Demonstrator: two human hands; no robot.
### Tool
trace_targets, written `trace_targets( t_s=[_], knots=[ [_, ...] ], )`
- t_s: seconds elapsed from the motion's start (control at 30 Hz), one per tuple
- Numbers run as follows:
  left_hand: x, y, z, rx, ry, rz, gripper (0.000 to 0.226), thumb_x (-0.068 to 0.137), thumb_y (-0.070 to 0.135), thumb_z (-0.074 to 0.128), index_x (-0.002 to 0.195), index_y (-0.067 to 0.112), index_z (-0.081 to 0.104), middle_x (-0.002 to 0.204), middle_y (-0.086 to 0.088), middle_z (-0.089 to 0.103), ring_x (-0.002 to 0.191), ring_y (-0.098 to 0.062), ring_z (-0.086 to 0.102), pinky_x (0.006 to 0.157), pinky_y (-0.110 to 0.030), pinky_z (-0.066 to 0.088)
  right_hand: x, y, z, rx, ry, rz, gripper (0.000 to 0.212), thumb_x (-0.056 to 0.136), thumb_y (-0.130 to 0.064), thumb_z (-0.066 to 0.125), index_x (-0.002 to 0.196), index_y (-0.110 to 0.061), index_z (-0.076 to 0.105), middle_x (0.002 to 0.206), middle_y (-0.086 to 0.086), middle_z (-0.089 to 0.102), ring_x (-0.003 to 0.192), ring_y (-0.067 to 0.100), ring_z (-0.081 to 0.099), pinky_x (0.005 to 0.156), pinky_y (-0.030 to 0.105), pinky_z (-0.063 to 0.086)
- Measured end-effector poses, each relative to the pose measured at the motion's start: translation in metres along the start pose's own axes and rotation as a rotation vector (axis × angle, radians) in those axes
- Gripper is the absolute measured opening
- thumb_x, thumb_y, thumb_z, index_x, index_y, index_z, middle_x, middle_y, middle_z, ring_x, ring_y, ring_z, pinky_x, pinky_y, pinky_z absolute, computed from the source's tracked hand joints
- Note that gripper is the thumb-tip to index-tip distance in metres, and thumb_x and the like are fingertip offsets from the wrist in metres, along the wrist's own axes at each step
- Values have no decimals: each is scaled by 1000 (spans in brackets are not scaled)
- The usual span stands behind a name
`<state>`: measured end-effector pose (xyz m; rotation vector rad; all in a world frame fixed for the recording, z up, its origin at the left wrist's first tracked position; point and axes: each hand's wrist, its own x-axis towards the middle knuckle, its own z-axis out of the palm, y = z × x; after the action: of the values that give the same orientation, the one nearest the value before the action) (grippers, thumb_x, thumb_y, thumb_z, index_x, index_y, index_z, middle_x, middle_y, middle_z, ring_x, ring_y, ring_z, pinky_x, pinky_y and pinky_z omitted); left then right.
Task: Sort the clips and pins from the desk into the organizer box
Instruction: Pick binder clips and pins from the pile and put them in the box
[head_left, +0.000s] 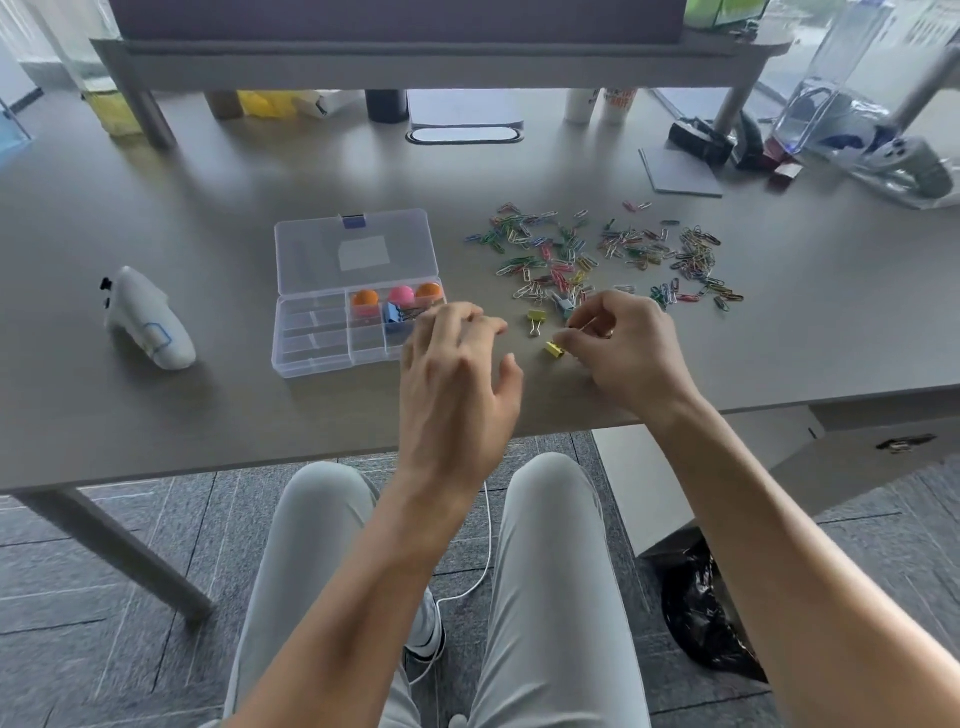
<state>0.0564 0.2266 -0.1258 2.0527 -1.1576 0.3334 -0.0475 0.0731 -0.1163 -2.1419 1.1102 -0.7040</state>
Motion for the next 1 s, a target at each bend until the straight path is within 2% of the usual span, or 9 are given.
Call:
trace_targets(
  t_s=[0.1, 0.2, 0.3, 0.4, 0.53, 0.73, 0.87, 1.0],
  knots=[
    [2, 14, 9, -19, -93, -1, 30, 87, 26, 68, 113, 12, 69, 106, -4, 61, 105, -26, 54, 91, -42, 49, 0, 5, -11, 107, 19, 33, 15, 79, -31, 85, 82, -24, 72, 72, -5, 68, 63, 7, 58, 62, 15, 45],
    [8, 29, 21, 23, -212, -29, 33, 88, 35, 68, 114, 14, 67, 106, -4, 60, 104, -27, 56, 89, -42, 49, -2, 12, -22, 213, 13, 73, 16, 79, -30, 86, 81, -23, 72, 73, 1, 70, 62, 14, 63, 62, 32, 55],
    [17, 36, 34, 88, -264, -67, 36, 89, 41, 64, 113, 14, 66, 108, -5, 60, 108, -27, 54, 91, -42, 46, -6, 17, -32, 310, 9, 93, 15, 83, -21, 85, 84, -14, 71, 71, 4, 70, 56, 15, 65, 53, 30, 54],
    [23, 40, 44, 120, -261, -101, 30, 90, 39, 61, 107, 15, 67, 106, -4, 60, 106, -27, 53, 88, -41, 45, -8, 19, -36, 390, 5, 114, 12, 85, -14, 83, 86, -11, 71, 66, 1, 70, 56, 16, 67, 54, 28, 55],
    [25, 40, 47, 132, -240, -115, 17, 93, 31, 59, 95, 17, 68, 99, -2, 59, 99, -25, 55, 84, -38, 44, -7, 20, -36, 440, -23, 140, 11, 89, -8, 77, 99, -13, 75, 72, 1, 73, 61, 16, 70, 61, 29, 59],
    [12, 29, 24, 58, -215, -124, 16, 92, 25, 59, 101, 15, 69, 96, -2, 61, 95, -25, 56, 82, -41, 48, -2, 5, -27, 468, -58, 139, 8, 88, -2, 73, 92, -10, 75, 69, 5, 75, 67, 21, 76, 69, 35, 64],
    [-2, 11, 4, 72, -196, -134, 15, 92, 21, 55, 97, 15, 69, 94, -1, 61, 95, -24, 56, 84, -40, 45, -1, -18, -11, 503, -121, 107, 8, 87, -3, 76, 93, -5, 71, 76, 11, 77, 70, 28, 77, 68, 38, 64],
    [-17, -10, -17, 85, -158, -149, 12, 92, 22, 57, 93, 16, 67, 98, 0, 61, 97, -23, 54, 85, -40, 44, 0, -41, 11, 415, -165, 20, 6, 85, -12, 80, 90, -14, 76, 74, 0, 76, 67, 14, 73, 61, 29, 60]
  ],
)
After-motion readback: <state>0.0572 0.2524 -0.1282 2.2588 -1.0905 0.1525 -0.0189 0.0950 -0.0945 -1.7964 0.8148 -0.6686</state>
